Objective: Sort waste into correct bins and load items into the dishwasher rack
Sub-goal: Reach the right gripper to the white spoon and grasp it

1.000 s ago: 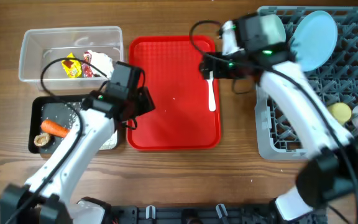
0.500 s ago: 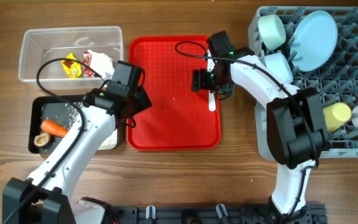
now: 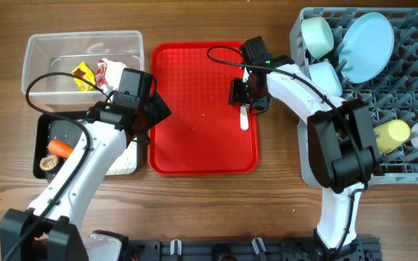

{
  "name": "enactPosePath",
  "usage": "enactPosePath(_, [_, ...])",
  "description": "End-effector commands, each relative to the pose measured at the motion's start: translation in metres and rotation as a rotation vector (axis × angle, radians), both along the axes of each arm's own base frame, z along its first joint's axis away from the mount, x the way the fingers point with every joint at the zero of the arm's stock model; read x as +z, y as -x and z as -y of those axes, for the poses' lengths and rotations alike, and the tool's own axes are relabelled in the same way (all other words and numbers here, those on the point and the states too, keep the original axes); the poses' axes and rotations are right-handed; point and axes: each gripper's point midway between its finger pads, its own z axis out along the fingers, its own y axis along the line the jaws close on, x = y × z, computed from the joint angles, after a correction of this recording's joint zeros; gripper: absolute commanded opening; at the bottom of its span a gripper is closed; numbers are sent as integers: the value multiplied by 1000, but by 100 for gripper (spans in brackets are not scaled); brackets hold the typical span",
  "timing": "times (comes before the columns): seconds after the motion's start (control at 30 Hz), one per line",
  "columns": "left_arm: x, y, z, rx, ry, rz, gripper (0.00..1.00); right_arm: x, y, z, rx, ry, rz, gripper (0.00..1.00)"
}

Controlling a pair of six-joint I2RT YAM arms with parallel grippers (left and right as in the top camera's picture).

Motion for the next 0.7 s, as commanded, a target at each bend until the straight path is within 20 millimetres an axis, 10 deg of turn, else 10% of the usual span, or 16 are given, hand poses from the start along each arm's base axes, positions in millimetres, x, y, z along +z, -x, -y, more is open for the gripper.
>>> enactPosePath(0.0, [-2,-1,-5,21,-14,-3,100,-26,10,2,3,42,-53,38])
enactPosePath(0.27, [-2,-1,-5,21,-13,-3,100,-26,10,2,3,41,-52,4])
enactPosePath(0.57, [-2,-1,-5,21,-13,-3,100,-24,11,-2,19,16,-53,4])
enactPosePath(0.67, [-2,-1,-5,22,-13,-3,100,4,10,-5,64,-47,-23,4])
